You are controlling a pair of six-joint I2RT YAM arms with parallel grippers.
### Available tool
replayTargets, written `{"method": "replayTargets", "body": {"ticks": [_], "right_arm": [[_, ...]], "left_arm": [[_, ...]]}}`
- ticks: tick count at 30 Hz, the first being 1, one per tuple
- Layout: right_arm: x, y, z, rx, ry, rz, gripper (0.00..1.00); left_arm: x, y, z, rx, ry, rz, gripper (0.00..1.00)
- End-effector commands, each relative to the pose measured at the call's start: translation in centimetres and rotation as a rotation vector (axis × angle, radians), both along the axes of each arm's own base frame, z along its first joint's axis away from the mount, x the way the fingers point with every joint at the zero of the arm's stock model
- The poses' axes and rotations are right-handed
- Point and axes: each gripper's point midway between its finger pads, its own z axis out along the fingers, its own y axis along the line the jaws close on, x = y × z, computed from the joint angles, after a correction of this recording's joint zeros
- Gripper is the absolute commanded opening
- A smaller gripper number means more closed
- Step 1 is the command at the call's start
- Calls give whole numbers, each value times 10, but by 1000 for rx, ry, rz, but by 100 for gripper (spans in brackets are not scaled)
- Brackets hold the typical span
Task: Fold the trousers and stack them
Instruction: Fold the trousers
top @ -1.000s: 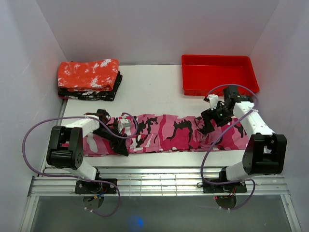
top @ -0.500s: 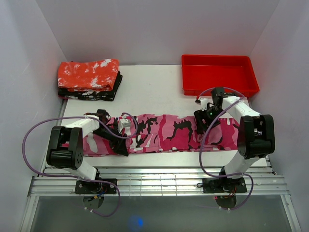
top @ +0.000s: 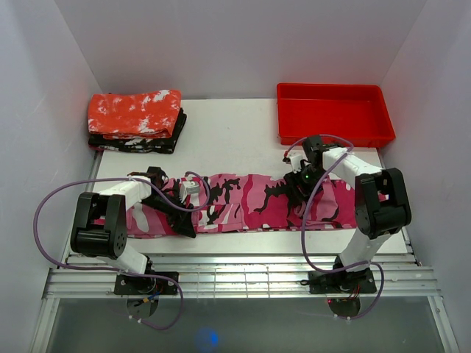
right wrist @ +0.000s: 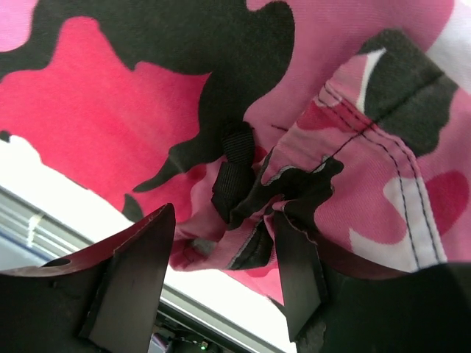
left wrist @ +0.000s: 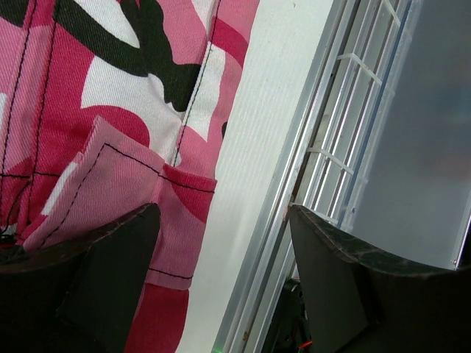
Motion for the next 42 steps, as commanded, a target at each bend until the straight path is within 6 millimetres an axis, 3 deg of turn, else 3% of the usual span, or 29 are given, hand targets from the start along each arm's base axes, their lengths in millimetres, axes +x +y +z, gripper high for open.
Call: {"method": "replayTargets", "body": {"ticks": [1,4,7,9,16,19,22,23,26,31,32,33,34,37,42], "right_arm": [[5,0,-11,-62,-10,2,62],[5,-5,-22,-108,-7,8,61],[8,-11,-26,-145,-23,8,51],[10,-14,-24,-156,-45,11,38],[27,-23,34,-139,-158,27,23],[30,-52,51,-160,-182,10,18],[29,-96,60,-188,-182,-55,8],[29,-121,62,-206,-188,-78,8],[24,-169,62,-256,-194,-129,8],[10,-230,48,-329,-171,-137,8],[0,-251,40,-362,-155,-176,8],[7,-268,37,-398,-191,-194,8],[1,-285,27,-410,-171,-208,8],[-2,-296,6,-383,-132,-229,8],[5,-305,-6,-389,-147,-261,8]], "left_arm": [[1,74,-67,431,-73,-81,88],[1,75,-68,435,-79,-85,88],[1,76,-68,439,-82,-87,88],[0,76,-68,439,-83,-88,88],[-8,82,-73,468,-82,-105,88],[-6,82,-72,467,-81,-100,88],[-7,83,-74,472,-71,-103,88],[-7,83,-74,474,-64,-101,88],[-5,82,-74,468,-64,-99,88],[-4,80,-74,465,-51,-89,89],[-3,80,-73,466,-56,-88,89],[-4,81,-73,467,-55,-90,89],[-4,81,-73,471,-55,-89,89],[-4,81,-73,469,-54,-87,90],[-1,82,-72,474,-59,-84,90]]}}
